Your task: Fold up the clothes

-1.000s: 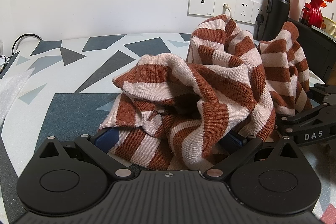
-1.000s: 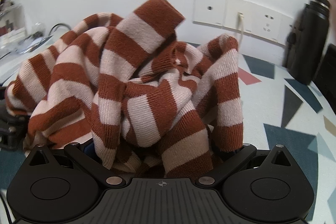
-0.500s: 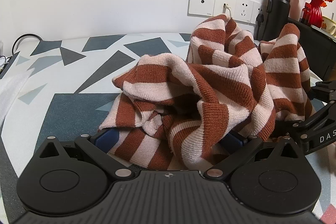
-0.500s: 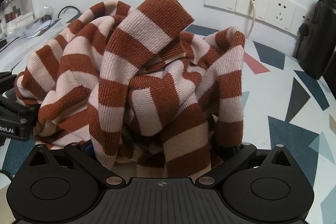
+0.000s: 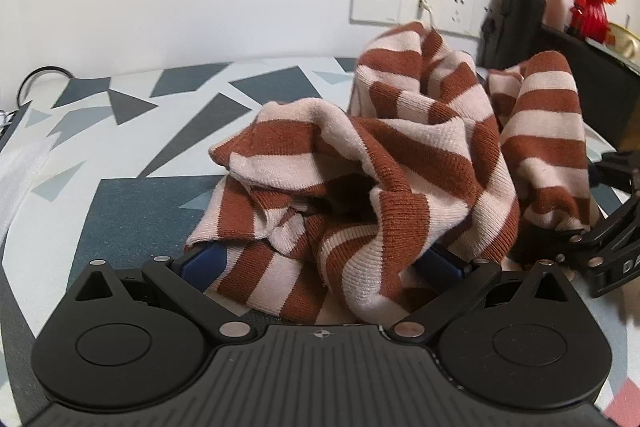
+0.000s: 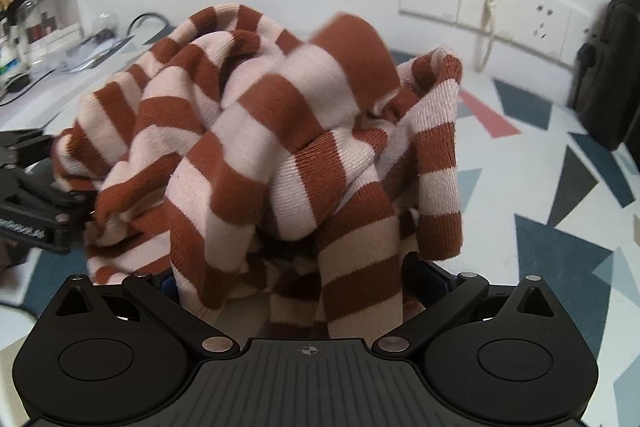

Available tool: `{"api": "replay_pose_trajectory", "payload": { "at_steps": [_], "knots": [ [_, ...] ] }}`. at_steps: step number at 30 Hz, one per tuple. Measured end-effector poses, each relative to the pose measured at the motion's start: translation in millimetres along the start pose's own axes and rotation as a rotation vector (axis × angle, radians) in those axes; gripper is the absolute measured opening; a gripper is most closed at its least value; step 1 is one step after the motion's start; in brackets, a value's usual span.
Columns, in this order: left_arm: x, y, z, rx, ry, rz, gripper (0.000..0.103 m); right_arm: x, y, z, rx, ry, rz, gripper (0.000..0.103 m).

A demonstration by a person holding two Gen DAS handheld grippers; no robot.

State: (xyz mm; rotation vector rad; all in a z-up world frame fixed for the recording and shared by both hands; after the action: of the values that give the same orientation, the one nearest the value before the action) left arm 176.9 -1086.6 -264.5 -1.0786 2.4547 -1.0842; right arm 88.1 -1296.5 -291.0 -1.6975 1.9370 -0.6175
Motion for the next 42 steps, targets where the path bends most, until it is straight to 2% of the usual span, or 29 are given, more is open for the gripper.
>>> {"api": "replay_pose_trajectory", "payload": {
  "at_steps": [3, 6, 10, 13, 16, 22, 25, 28, 33, 38, 41, 42],
  "knots": [
    [-0.5, -2.7, -0.3, -0.047, 0.048, 0.02, 0.102, 3.2, -7.4, -18.0, -0.001, -0.038, 0.039, 0.102],
    [-2.8, -2.3, -2.8, -0.029, 0.146, 0.028, 0.102, 8.1, -20.1, -42.1, 0.041, -0.042, 0.056, 0.102],
    [-12.0, -5.2, -8.5, -0.022, 0.259, -0.088, 0.102, 20.8, -38.8, -70.9, 0.107, -0.046, 0.084, 0.102],
    [-18.3, -13.3, -19.8, 0.009, 0.302, -0.159, 0.102, 34.7, -52.3, -84.3, 0.142, -0.028, 0.1, 0.102],
    [-22.9, -25.0, -37.0, 0.073, 0.252, -0.162, 0.102, 40.3, -58.3, -96.0, 0.175, -0.012, 0.095, 0.102],
    [-25.2, -51.2, -91.1, 0.291, 0.204, -0.196, 0.102, 46.3, -63.4, -120.7, 0.239, -0.012, 0.108, 0.102],
    [-20.2, -63.8, -116.5, 0.38, 0.13, -0.12, 0.102, 48.6, -66.1, -133.7, 0.269, -0.009, 0.097, 0.102],
    [-15.1, -70.6, -129.4, 0.411, 0.092, -0.041, 0.102, 55.9, -66.6, -137.9, 0.282, 0.005, 0.088, 0.102],
    [6.0, -51.6, -97.9, 0.245, 0.177, 0.026, 0.102, 77.3, -55.6, -110.9, 0.245, 0.006, 0.103, 0.102],
    [32.4, -30.3, -56.8, 0.142, 0.151, 0.145, 0.102, 73.8, -58.3, -72.0, 0.211, -0.044, 0.076, 0.097],
    [36.5, -25.2, -36.0, 0.071, 0.172, 0.12, 0.102, 64.6, -66.8, -47.7, 0.187, -0.073, 0.044, 0.096],
    [34.7, -23.2, -32.7, 0.059, 0.173, 0.106, 0.102, 62.8, -69.1, -39.4, 0.172, -0.081, 0.042, 0.092]
  ]
}}
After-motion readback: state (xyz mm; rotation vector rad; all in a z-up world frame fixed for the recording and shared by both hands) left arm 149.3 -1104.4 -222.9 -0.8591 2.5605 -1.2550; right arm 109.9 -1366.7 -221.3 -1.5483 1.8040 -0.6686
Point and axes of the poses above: each gripper's, at about its wrist camera, not at the fingertips, and z roughly the way its jaws point, x to its right, y to its underside, the point moved 8 cm from there along z, roughly the way its jaws point, and after that the axes turned 4 degrees about -x, right-handed, at the moved point
